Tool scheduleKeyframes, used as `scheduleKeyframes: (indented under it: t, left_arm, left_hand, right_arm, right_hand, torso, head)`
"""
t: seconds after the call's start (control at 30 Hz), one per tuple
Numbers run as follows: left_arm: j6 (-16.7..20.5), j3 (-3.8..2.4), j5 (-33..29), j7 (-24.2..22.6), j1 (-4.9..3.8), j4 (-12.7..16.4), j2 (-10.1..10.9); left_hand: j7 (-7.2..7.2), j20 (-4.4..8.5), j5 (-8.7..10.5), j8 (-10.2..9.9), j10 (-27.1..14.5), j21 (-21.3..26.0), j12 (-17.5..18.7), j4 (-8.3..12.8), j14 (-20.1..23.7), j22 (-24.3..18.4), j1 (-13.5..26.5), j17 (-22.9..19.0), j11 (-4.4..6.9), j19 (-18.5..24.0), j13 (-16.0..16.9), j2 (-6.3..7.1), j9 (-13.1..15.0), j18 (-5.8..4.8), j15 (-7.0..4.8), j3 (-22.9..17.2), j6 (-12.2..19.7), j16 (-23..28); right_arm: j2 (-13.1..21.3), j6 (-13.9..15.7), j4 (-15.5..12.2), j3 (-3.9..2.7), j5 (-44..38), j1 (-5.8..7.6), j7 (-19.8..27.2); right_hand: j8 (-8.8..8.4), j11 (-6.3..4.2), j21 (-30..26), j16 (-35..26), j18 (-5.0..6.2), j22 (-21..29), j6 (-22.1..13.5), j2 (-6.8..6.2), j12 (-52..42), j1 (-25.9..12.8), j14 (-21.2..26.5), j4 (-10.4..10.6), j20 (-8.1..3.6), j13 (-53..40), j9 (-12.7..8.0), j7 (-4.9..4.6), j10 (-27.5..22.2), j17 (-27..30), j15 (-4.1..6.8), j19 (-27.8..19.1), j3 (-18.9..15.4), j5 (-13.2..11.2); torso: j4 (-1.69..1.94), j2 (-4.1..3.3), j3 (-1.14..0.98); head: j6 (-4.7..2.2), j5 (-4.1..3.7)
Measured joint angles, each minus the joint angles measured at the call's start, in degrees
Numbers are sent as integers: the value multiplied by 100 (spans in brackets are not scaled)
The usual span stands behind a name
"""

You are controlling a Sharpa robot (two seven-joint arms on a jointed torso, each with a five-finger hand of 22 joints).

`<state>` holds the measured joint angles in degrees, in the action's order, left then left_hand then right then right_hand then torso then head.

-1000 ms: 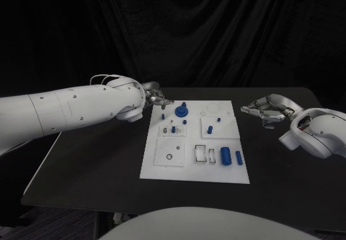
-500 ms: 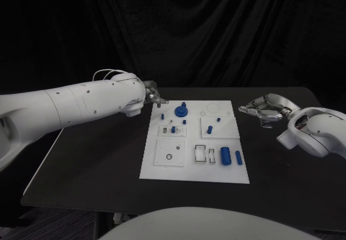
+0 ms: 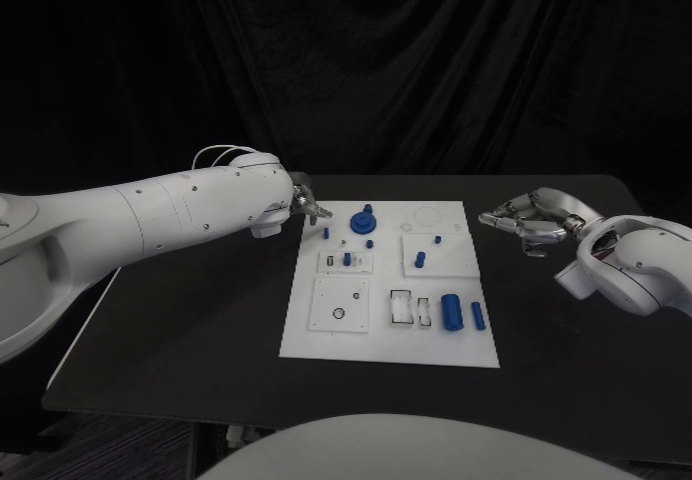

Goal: Assemble the parts on the task board

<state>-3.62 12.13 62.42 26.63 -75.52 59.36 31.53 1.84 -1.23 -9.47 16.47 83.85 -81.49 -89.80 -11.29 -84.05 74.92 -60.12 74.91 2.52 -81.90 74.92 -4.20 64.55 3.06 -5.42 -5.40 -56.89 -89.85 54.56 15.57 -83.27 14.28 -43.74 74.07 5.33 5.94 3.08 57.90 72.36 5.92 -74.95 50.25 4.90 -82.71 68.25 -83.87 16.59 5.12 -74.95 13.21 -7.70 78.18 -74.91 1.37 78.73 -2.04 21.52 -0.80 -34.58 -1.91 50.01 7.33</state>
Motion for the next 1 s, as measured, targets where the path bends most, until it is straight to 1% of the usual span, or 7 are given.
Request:
scheduleKeyframes:
  t: [0.03,0.13,0.33,0.53,0.8,0.87,1.0]
  left_arm:
    - [-26,0,1,4,9,-17,-12]
    - [-79,-1,2,7,45,-47,-37]
    - [-137,-1,3,-1,98,-75,-52]
    - [-140,-1,5,-52,106,-86,-52]
    - [-121,-1,7,-145,116,-80,-55]
    - [-109,-1,8,-171,121,-75,-55]
    - [-86,-1,8,-220,128,-70,-53]
  left_hand:
    - [1,0,0,-1,0,0,0,0,0,0,0,0,0,0,0,0,0,0,0,0,1,0]
    - [30,0,0,-95,21,0,0,0,4,0,0,0,-21,0,0,0,-23,0,4,0,30,0]
    - [71,-31,0,-208,20,32,0,0,-1,-1,0,0,-62,31,0,0,-121,0,42,0,71,0]
    - [71,-42,0,-267,21,55,0,-24,-1,-1,0,0,-62,41,0,0,-185,0,42,24,71,0]
    - [71,-60,0,-338,0,77,0,-16,-1,-1,0,0,-82,60,0,0,-247,0,83,33,71,0]
    - [71,-60,0,-338,0,77,0,-9,-1,-1,0,0,-82,60,0,0,-249,0,83,40,71,0]
    - [71,-81,0,-367,0,99,0,-9,-1,-1,-27,0,-82,80,0,-27,-263,0,83,40,71,0]
  right_arm:
    - [-2,-1,1,0,0,0,0]
    - [-6,-2,2,0,-1,0,0]
    - [-10,-5,6,0,-2,-1,0]
    - [-10,-7,8,0,-2,-1,-2]
    - [-27,-15,14,0,-3,-2,-4]
    - [-27,-18,14,0,-4,-2,-4]
    - [-24,-22,14,0,-4,-3,-7]
  right_hand:
    - [0,0,0,0,38,0,0,0,0,0,0,0,0,0,0,0,0,0,0,0,0,0]
    - [0,0,0,0,39,0,0,0,0,0,0,0,-2,0,0,0,0,0,0,-15,0,0]
    - [0,20,-27,0,39,1,0,0,33,0,0,0,0,1,0,0,-20,0,0,-42,0,0]
    - [0,20,-28,0,39,1,0,0,34,0,0,0,0,1,-5,0,-20,0,0,-42,0,0]
    - [0,20,-51,-47,38,1,0,0,34,0,0,0,0,2,-4,0,-20,0,0,-42,0,0]
    - [0,-1,-51,-47,37,2,0,0,34,0,0,16,0,2,-4,0,-41,0,0,-42,-16,0]
    - [0,-1,-51,-47,37,2,0,0,34,0,0,16,0,2,-4,0,-41,0,0,-42,-16,0]
  torso:
    - [-1,-1,0]
    - [0,-1,-1]
    - [5,1,-5]
    - [13,2,-9]
    - [15,5,-7]
    - [14,5,-7]
    - [15,5,-7]
  head:
    - [0,3]
    - [0,8]
    - [0,-24]
    - [1,-36]
    - [1,-16]
    - [1,-16]
    - [1,-40]
